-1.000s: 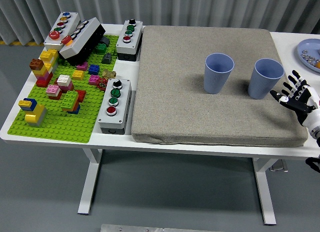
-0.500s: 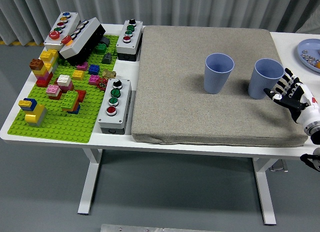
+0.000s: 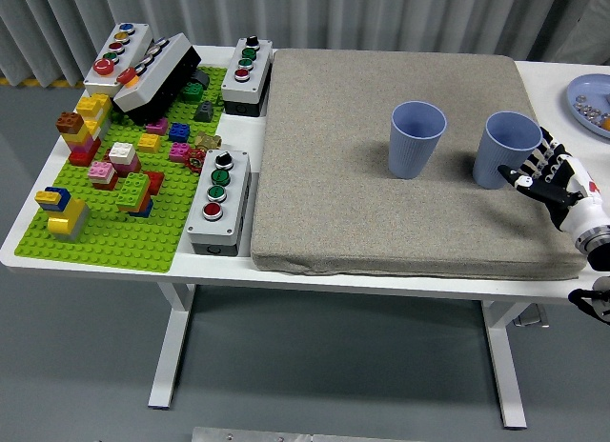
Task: Pick cup pour cup place
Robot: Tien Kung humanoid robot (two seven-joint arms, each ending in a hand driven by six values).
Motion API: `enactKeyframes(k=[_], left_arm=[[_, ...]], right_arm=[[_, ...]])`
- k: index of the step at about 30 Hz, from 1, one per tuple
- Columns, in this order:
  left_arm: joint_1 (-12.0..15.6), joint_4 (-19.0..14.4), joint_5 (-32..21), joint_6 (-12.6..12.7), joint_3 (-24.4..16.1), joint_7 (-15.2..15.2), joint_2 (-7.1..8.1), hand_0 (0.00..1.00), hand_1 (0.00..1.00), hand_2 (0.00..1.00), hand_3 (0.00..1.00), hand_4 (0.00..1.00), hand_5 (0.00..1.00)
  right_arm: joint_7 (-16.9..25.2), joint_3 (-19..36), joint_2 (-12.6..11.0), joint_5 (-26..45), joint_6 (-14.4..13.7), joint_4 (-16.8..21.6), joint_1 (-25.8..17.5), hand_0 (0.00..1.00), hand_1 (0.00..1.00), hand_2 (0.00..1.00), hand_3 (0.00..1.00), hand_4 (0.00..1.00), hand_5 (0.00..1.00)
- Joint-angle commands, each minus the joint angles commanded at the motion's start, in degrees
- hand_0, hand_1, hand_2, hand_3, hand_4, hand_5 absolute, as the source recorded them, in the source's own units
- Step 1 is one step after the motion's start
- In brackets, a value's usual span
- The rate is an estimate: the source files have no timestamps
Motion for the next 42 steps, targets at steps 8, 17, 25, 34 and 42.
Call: enactKeyframes(k=[8,17,25,34,42], left_arm=[[-0.3,0.0,-0.17,0.08,0.2,-0.03,0.19,0.805,0.761,0.808,0.751,0.53,0.998],[-0.45,0.0,-0.15,0.1,0.6,-0.02,0.33,0.807,0.761,0.808,0.751,0.531,0.998],[-0.69,0.0,-0.17,0.08,1.0,-0.01,0.32,0.807,0.761,0.809,0.752,0.532,0.998],[-1.15,0.0,-0.18,0.08,1.41,-0.03,0.21,0.807,0.761,0.81,0.751,0.532,0.998],[-1.32,0.0,-0.24,0.11,1.53,-0.1,0.08,0.806,0.76,0.811,0.752,0.533,0.998]], right_arm=[[0.14,-0.91,0.45,0.41,0.07,-0.39,0.42,0.98,0.951,0.998,0.998,0.856,0.257],[0.41,-1.64,0.64,0.85,0.06,-1.24,2.2,0.98,0.948,0.998,0.998,0.855,0.264],[0.55,-2.12,0.91,1.28,0.16,-1.98,3.44,0.978,0.948,0.998,0.998,0.854,0.262],[0.65,-1.89,1.19,1.28,0.22,-2.23,4.28,0.978,0.948,0.998,0.998,0.854,0.262],[0.65,-1.4,1.21,1.14,0.22,-2.27,4.31,0.975,0.947,0.998,0.998,0.853,0.265]])
